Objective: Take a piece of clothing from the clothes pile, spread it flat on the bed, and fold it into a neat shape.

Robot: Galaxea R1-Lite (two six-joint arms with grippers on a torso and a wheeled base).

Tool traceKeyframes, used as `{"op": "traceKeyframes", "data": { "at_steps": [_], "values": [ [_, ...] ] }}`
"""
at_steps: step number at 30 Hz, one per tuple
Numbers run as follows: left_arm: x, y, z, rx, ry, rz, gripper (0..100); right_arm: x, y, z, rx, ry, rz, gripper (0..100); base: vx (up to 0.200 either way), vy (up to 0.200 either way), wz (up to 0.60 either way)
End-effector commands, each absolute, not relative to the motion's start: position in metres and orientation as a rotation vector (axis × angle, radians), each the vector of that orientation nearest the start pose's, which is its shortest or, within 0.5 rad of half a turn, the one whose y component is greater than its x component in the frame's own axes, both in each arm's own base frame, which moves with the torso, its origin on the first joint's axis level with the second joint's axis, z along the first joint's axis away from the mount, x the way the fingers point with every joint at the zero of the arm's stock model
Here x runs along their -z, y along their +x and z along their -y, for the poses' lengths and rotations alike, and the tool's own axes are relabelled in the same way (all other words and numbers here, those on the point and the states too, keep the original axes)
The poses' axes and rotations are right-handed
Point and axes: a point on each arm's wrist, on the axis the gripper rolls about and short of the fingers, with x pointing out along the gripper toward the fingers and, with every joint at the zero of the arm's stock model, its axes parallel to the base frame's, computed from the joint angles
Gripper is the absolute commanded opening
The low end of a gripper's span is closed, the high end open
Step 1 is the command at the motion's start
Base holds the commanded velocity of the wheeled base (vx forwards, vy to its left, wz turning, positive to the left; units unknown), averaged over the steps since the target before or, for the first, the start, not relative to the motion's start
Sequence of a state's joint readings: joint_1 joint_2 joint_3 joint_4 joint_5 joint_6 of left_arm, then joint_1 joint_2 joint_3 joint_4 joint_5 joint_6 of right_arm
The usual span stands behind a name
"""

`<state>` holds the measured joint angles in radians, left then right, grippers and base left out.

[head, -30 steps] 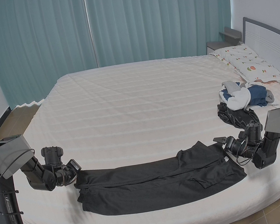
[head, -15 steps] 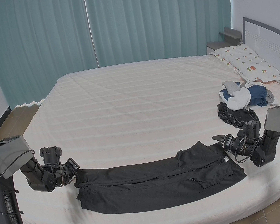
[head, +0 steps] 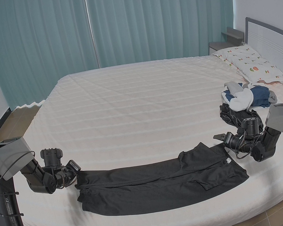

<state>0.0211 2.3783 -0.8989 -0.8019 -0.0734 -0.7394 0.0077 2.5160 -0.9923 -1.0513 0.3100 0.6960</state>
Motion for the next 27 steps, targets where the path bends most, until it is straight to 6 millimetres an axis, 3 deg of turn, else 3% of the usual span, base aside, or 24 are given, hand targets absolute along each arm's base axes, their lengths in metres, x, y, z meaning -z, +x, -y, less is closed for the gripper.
{"op": "traceKeyframes", "data": {
  "at_steps": [1,27],
  "values": [
    [0.024,0.388,-0.007,-0.203,-0.742,-0.666,0,0.053,0.419,-0.013,-0.135,0.746,-0.582,0,0.0,0.0,0.0],
    [0.026,0.388,-0.006,-0.203,-0.738,-0.669,0,0.053,0.428,-0.001,-0.08,0.736,-0.521,0,0.0,0.0,0.0]
  ]
}}
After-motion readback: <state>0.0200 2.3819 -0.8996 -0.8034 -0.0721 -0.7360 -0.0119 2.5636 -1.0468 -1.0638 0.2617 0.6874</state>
